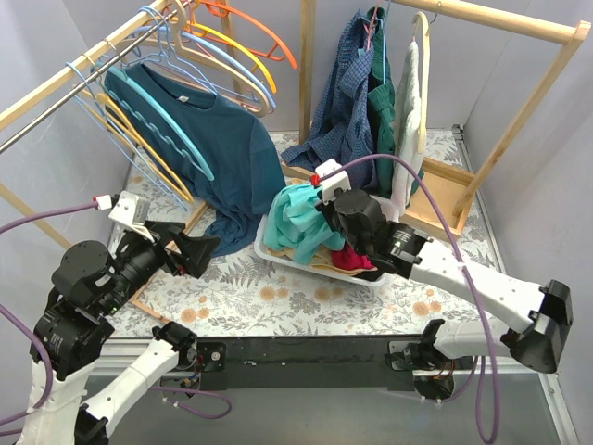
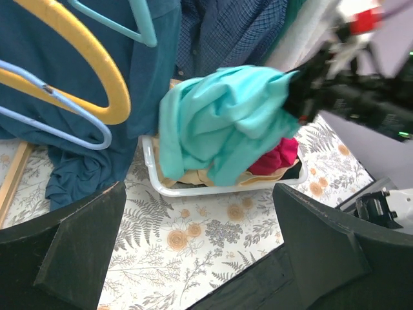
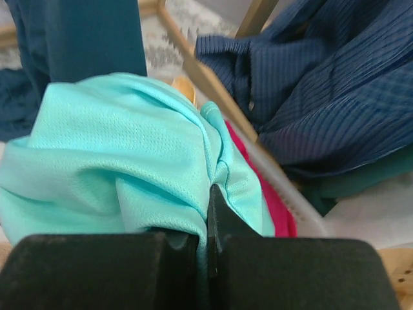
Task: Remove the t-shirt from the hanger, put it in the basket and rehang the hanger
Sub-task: Place the T-shirt in the bin, then pick up the hanger from the clothesline.
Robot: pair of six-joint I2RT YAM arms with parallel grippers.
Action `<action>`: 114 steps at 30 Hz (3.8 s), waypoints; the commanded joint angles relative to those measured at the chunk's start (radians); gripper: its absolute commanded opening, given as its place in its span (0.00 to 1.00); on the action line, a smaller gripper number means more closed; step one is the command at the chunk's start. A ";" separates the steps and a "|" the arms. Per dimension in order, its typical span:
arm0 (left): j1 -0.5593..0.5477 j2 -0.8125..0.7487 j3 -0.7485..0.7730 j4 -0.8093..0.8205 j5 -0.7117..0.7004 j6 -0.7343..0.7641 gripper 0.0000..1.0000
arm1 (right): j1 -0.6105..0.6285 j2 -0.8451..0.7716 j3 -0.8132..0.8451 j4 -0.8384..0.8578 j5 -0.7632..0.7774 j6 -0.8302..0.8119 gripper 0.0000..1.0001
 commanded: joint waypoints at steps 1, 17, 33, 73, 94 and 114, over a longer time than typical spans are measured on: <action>0.003 0.025 0.011 0.028 0.130 0.041 0.98 | -0.111 0.074 -0.060 0.123 -0.210 0.155 0.01; 0.004 -0.058 -0.010 0.073 0.371 0.095 0.98 | -0.150 0.201 -0.218 0.065 -0.417 0.351 0.01; 0.003 -0.066 -0.021 -0.014 -0.001 0.049 0.98 | -0.150 0.169 0.432 -0.187 -0.343 0.139 0.98; 0.003 -0.087 -0.076 -0.041 0.031 0.015 0.98 | -0.213 0.724 0.946 0.310 -0.925 -0.173 0.73; 0.004 -0.102 -0.085 -0.044 0.026 0.012 0.98 | -0.191 0.550 0.704 0.412 -0.974 -0.156 0.47; 0.004 -0.109 -0.097 -0.054 0.017 0.012 0.98 | -0.183 0.735 0.929 0.257 -0.939 -0.160 0.31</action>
